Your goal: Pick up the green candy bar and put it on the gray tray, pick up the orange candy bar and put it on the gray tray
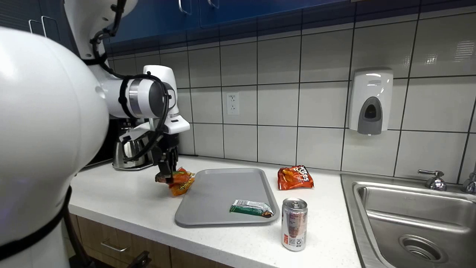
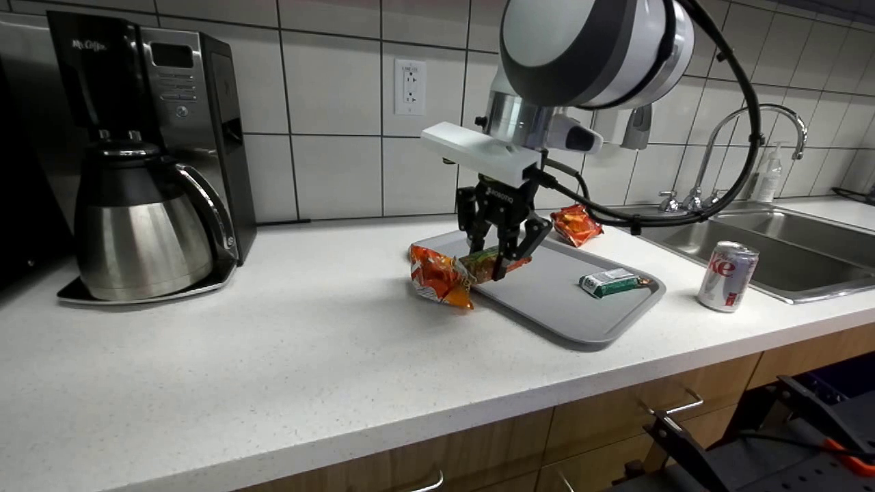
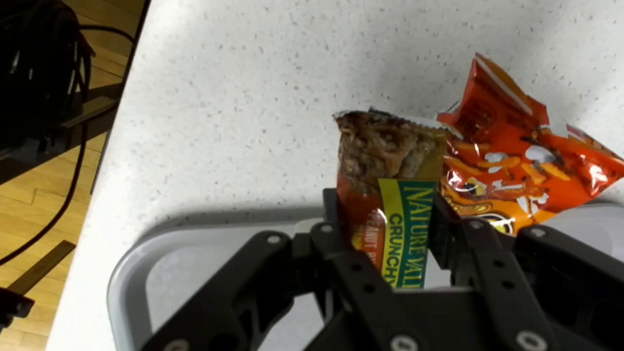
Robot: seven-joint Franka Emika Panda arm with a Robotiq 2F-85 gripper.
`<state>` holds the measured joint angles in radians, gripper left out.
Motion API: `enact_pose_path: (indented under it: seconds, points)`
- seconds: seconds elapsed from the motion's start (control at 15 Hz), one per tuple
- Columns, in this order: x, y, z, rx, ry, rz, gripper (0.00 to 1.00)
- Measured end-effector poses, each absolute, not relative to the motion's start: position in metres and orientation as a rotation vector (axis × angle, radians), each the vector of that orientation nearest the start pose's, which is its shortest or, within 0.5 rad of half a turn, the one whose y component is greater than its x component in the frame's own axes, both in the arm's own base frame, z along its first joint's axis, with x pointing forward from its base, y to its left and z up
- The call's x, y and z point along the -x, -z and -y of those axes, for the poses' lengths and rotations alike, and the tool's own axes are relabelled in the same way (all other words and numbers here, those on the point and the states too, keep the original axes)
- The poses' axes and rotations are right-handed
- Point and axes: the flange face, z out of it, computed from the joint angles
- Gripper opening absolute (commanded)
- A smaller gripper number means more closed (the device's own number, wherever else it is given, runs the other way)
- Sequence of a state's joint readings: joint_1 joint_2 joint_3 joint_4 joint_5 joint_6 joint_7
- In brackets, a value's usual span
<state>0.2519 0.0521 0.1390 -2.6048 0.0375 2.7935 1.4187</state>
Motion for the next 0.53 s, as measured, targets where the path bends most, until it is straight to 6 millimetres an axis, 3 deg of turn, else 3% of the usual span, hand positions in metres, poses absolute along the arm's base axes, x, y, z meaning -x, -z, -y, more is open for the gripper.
enact_pose_path:
  seconds: [0.53]
  points:
    - [-0.439,-0.249,-0.101,2.663,0.162,-1.494,0.18]
